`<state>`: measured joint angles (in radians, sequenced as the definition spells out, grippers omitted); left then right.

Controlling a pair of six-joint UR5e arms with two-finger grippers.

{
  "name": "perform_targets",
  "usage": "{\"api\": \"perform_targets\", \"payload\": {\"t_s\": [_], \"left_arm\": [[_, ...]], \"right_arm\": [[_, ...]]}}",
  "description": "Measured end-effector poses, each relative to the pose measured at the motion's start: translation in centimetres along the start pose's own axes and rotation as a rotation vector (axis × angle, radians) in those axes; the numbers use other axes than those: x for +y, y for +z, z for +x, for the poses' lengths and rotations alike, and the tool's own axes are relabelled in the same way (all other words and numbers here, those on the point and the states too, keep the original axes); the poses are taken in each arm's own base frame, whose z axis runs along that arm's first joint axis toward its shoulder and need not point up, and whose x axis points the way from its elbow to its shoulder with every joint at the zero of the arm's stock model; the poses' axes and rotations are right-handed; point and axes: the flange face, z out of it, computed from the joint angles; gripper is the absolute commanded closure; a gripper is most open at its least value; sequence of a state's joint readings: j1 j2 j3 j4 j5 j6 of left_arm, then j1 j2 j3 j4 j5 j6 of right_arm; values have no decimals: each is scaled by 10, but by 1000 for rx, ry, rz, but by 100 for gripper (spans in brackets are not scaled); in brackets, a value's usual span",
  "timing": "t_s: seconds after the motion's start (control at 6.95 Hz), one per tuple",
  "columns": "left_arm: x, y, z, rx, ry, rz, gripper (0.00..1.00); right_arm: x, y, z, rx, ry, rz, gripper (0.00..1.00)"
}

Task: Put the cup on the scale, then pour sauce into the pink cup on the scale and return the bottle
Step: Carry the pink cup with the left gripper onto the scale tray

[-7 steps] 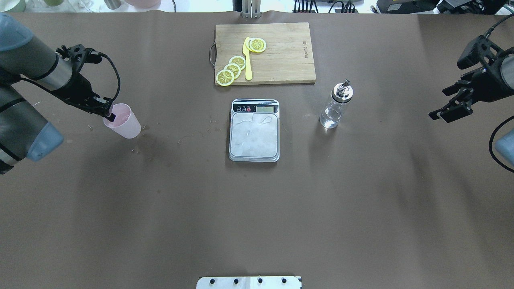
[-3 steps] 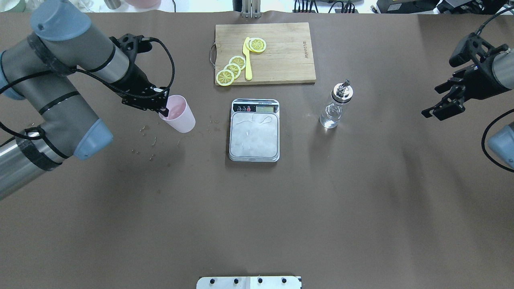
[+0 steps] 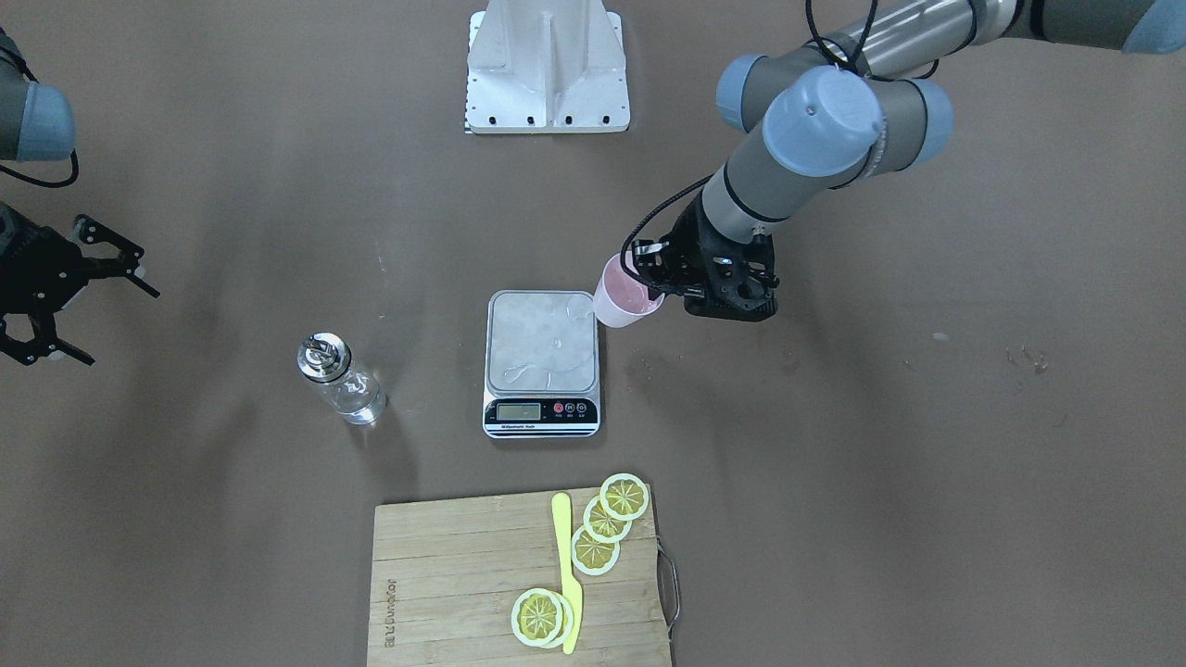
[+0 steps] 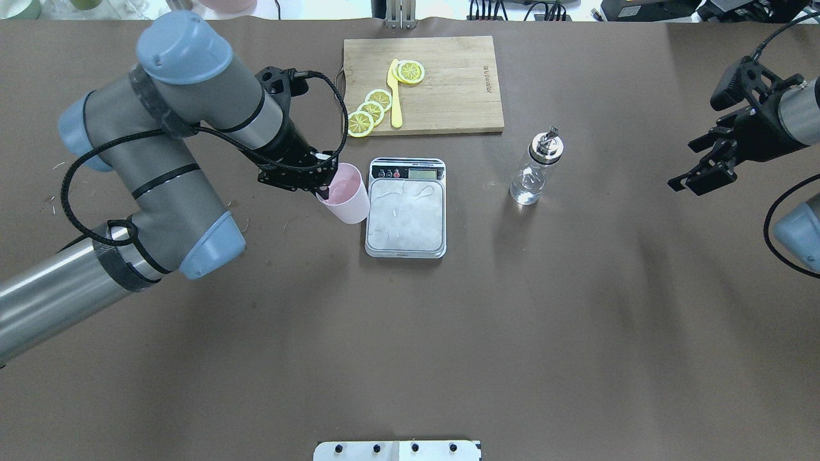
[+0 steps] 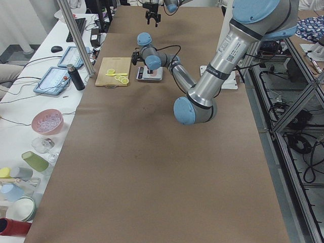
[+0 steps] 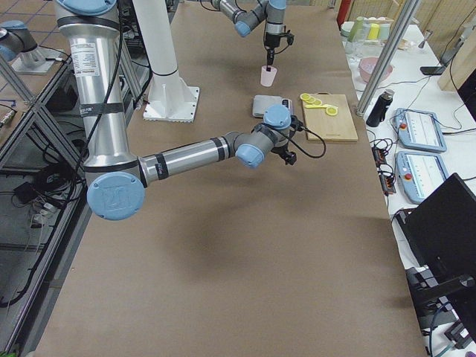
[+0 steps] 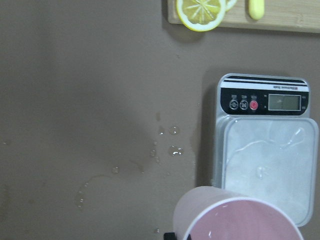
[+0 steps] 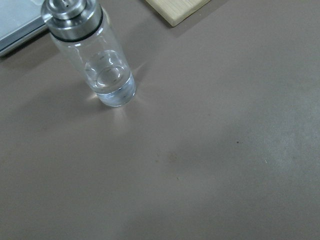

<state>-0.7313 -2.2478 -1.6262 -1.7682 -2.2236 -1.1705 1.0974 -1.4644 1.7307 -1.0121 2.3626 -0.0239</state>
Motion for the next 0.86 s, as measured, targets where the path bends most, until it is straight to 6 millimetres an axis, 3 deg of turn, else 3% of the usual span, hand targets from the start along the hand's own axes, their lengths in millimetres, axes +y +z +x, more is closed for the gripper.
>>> {"api": "perform_targets", "payload": {"t_s": [0.29, 0.72, 0.86], "left_arm": [[14, 29, 42, -43, -2, 13, 100], [16, 57, 85, -68, -15, 26, 100], [17, 63, 91, -74, -14, 30, 100]], "right_arm": [[-1, 1, -2, -4, 7, 0, 0], [-2, 7, -6, -13, 3, -7, 0], [-2, 9, -8, -17, 1, -9, 0]]}}
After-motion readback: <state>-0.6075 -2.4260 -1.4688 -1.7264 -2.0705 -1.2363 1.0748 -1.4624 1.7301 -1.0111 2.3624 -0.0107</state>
